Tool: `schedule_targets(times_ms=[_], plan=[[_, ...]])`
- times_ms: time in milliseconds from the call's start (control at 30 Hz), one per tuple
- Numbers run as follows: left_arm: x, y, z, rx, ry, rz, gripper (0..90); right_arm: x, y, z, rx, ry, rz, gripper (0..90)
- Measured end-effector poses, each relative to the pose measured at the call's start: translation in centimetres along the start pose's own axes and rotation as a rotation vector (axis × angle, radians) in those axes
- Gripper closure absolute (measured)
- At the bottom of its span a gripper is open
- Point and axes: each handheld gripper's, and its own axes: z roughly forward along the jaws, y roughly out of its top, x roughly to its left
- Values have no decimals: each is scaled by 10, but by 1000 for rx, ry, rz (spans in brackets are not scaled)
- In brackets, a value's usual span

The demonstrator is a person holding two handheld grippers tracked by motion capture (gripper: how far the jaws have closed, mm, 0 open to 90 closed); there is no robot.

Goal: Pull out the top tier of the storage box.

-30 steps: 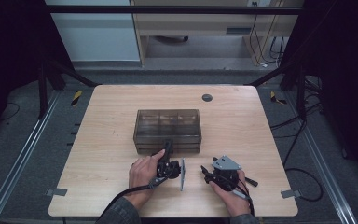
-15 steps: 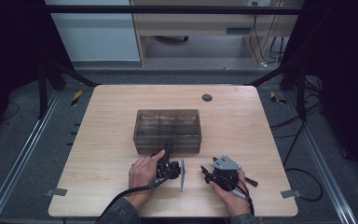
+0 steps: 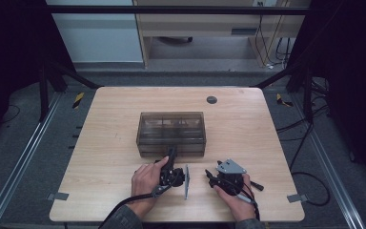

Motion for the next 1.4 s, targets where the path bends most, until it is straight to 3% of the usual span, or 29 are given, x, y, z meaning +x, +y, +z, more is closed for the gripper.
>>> schedule_targets(times_ms=[67, 167, 433, 700, 1033, 1400], plan=[[2, 2, -5, -15, -7, -14, 897, 0, 0, 0, 1, 0, 0, 415], [1, 5, -6, -12, -19, -4, 897, 0, 0, 0, 1, -1, -3, 412], [-1, 4, -11, -22, -11, -24, 848, 0, 0, 0, 2, 1, -3, 406], [4, -5, -11, -15, -29, -58, 814, 0, 0, 0, 4, 0, -4, 403], [4, -3, -8, -15, -5, -33, 722, 0, 0, 0, 3, 1, -4, 403], [3, -3, 1, 17, -1, -3, 707, 0, 0, 0, 4, 2, -7, 408]])
